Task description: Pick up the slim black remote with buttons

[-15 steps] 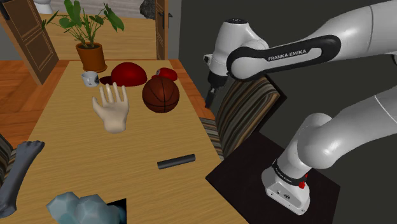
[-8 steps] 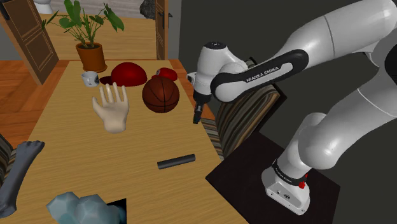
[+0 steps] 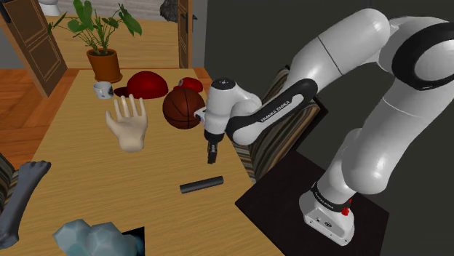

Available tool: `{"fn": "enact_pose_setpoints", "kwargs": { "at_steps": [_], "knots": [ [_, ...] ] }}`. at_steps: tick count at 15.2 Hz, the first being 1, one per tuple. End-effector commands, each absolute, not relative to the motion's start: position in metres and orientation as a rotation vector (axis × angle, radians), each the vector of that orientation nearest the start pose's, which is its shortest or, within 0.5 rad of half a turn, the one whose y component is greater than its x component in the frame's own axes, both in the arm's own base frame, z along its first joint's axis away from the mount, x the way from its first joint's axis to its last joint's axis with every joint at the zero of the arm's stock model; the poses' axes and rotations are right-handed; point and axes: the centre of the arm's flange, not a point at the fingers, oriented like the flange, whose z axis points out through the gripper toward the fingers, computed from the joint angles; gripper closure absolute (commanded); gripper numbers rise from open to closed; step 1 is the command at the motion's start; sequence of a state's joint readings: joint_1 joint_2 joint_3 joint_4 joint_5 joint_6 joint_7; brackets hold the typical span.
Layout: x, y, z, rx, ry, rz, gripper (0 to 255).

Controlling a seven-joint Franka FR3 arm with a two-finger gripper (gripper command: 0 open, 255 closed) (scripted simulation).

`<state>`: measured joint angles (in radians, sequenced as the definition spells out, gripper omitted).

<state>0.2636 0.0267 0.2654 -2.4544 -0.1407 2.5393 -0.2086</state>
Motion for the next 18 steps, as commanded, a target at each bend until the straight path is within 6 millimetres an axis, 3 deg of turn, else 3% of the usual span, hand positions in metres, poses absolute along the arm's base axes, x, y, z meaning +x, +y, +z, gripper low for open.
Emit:
{"fn": "enact_pose_setpoints", "kwargs": {
  "at_steps": [1, 8, 16, 18],
  "knots": [
    [0.415, 0.262, 0.272, -2.886, -1.392, -0.107, 0],
    [0.404, 0.317, 0.199, -2.767, -1.619, -0.081, 0],
    [0.404, 0.319, 0.155, -2.761, -1.628, -0.080, 0],
    [0.404, 0.319, 0.155, -2.761, -1.628, -0.080, 0]
  ]
}}
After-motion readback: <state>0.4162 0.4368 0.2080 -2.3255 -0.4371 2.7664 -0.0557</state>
